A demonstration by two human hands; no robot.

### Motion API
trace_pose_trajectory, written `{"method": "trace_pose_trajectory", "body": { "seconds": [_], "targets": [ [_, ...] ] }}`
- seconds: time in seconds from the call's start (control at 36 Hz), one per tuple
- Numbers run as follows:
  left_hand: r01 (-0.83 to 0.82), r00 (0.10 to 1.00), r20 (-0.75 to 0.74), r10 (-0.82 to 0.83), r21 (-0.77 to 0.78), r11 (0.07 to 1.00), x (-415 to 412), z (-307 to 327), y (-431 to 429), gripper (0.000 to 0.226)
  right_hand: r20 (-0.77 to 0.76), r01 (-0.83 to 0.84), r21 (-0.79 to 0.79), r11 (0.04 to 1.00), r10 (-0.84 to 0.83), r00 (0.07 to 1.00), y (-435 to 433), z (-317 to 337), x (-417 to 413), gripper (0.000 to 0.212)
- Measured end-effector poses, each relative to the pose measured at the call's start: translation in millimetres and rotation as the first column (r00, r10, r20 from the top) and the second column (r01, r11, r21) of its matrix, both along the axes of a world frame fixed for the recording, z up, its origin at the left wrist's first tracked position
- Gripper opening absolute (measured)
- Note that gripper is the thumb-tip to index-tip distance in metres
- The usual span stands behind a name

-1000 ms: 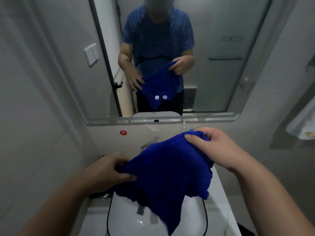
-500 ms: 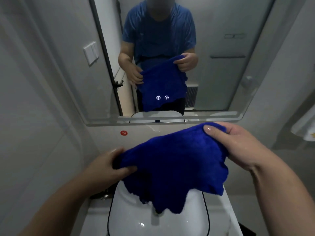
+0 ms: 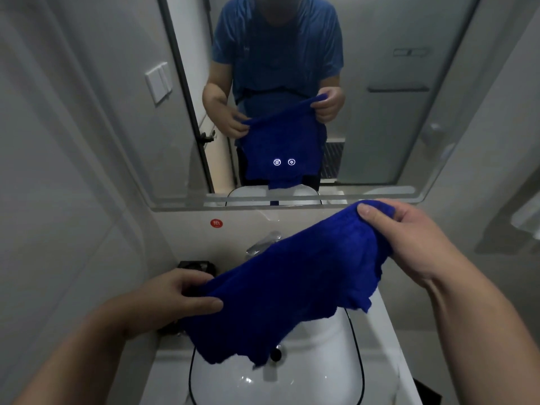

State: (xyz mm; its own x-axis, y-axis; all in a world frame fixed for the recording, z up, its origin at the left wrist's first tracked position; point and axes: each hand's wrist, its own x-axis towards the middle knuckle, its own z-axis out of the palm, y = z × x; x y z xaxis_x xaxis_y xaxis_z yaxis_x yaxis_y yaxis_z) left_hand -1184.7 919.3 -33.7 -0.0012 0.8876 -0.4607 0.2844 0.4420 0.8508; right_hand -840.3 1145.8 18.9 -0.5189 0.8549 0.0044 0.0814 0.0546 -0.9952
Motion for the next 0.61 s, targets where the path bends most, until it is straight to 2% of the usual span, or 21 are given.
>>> {"method": "trace_pose_trajectory", "body": {
  "seconds": [0.11,0.17,0.22,0.36,0.44,0.5,0.53,0.56,0.61],
  "targets": [
    [-0.242,0.952,0.216,0.218,0.091,0.966,-8,-9,-4,0.059,0.045,0.120,-0.049,0.992,-0.118,0.992,7,-7,-1,0.026],
    [-0.387,0.896,0.276,0.349,0.095,0.917,-6,-11,-2,0.056,0.060,0.153,-0.090,0.984,-0.148,0.987,10,-11,-2,0.023],
    [-0.460,0.858,0.285,0.428,0.051,0.887,1,-10,3,0.046,0.107,0.191,-0.098,0.977,-0.180,0.978,11,-14,-6,0.023],
    [-0.582,0.743,0.316,0.590,-0.131,0.803,42,-15,21,0.030,0.333,0.260,0.129,0.957,-0.289,0.897,-13,-25,-39,0.027],
    [-0.600,0.651,0.435,0.621,-0.207,0.773,69,-15,33,0.031,0.369,0.099,0.274,0.957,-0.199,0.908,-54,-31,-65,0.017],
    [-0.567,0.638,0.512,0.575,-0.193,0.801,81,-15,39,0.040,0.365,-0.046,0.289,0.956,-0.065,0.929,-86,-38,-81,0.010],
    [-0.535,0.656,0.534,0.534,-0.171,0.827,86,-14,41,0.046,0.377,-0.122,0.270,0.955,0.011,0.926,-101,-41,-87,0.009],
    [-0.497,0.692,0.533,0.486,-0.136,0.857,89,-12,42,0.053,0.397,-0.197,0.258,0.946,0.082,0.914,-113,-43,-91,0.016],
    [-0.435,0.789,0.464,0.403,-0.043,0.899,89,-6,39,0.061,0.433,-0.342,0.226,0.912,0.220,0.874,-125,-45,-92,0.027]
  ]
}}
